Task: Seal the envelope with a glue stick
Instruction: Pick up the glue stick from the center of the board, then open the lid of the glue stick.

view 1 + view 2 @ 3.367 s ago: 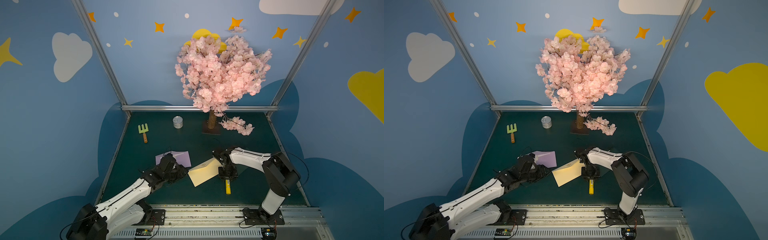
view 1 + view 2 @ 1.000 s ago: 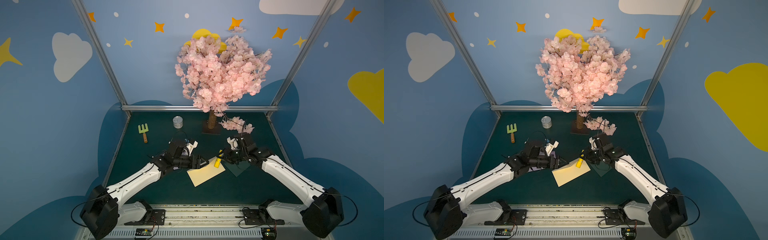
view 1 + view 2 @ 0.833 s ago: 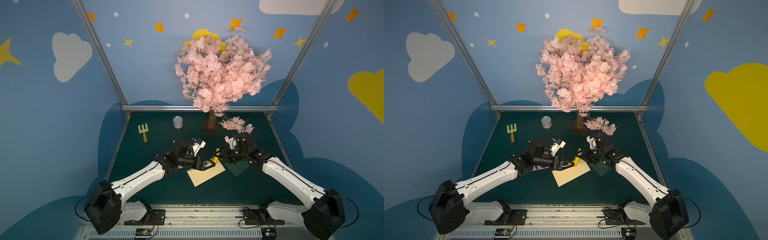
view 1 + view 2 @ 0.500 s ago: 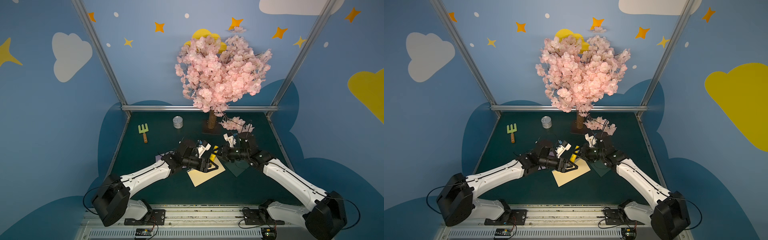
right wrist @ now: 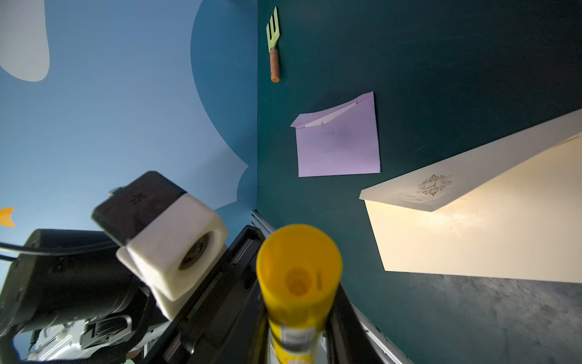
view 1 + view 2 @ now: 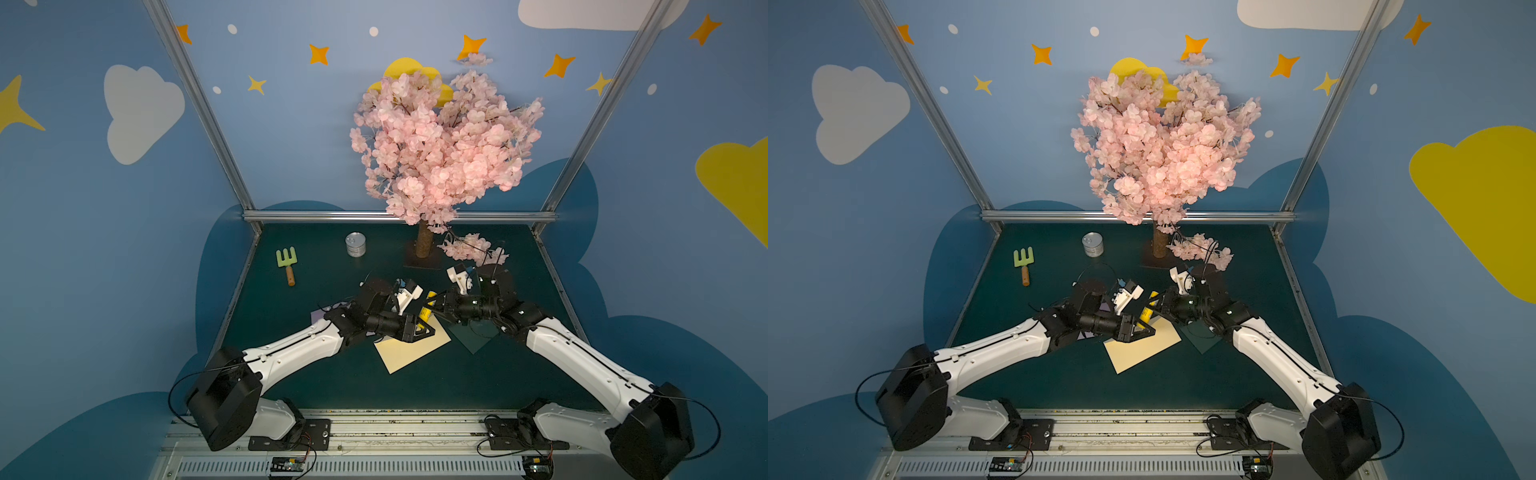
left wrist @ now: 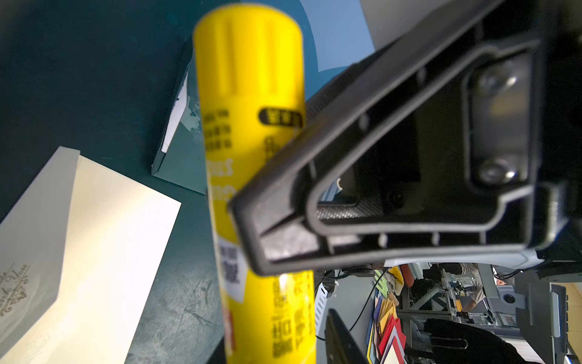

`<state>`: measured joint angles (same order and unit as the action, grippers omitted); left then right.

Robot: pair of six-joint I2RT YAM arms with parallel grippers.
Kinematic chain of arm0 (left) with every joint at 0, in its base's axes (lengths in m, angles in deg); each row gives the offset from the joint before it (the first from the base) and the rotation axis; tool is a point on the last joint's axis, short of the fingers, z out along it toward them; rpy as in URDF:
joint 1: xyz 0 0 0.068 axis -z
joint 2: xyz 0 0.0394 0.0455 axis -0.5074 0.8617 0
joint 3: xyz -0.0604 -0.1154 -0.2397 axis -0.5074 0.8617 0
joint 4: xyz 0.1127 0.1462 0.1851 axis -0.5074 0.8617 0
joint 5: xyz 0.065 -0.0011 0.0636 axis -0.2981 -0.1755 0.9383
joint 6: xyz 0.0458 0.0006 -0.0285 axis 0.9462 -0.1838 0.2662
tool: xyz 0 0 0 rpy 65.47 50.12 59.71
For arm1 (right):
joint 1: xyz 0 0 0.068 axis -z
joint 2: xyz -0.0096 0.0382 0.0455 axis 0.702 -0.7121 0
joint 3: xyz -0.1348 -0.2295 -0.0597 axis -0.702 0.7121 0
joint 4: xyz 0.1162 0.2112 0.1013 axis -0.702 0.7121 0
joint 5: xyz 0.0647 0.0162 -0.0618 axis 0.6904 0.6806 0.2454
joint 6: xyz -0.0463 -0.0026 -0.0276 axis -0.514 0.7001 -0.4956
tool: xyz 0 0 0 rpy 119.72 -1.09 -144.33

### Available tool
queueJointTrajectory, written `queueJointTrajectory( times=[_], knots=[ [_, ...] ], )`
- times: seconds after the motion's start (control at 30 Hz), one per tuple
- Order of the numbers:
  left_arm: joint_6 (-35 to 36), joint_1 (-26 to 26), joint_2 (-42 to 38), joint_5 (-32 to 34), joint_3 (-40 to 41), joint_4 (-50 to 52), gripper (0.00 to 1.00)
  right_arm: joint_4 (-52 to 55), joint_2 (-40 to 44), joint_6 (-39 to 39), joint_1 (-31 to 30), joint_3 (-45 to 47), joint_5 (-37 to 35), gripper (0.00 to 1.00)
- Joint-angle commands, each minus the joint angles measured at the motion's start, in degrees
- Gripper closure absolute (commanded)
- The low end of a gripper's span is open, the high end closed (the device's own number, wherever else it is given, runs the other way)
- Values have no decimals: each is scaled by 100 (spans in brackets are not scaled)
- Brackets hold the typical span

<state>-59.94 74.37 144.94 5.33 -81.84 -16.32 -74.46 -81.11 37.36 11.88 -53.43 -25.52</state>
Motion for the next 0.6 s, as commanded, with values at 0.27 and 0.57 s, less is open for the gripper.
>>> queueJointTrajectory(
  times=[0.27, 0.57],
  knots=[
    [206, -33, 18, 78, -137, 106, 88, 675, -124, -24, -9, -136, -621, 100],
    [674, 208, -53, 1414, -286, 812, 97, 2709, -794, 54, -433, -984, -2877, 100]
  ],
)
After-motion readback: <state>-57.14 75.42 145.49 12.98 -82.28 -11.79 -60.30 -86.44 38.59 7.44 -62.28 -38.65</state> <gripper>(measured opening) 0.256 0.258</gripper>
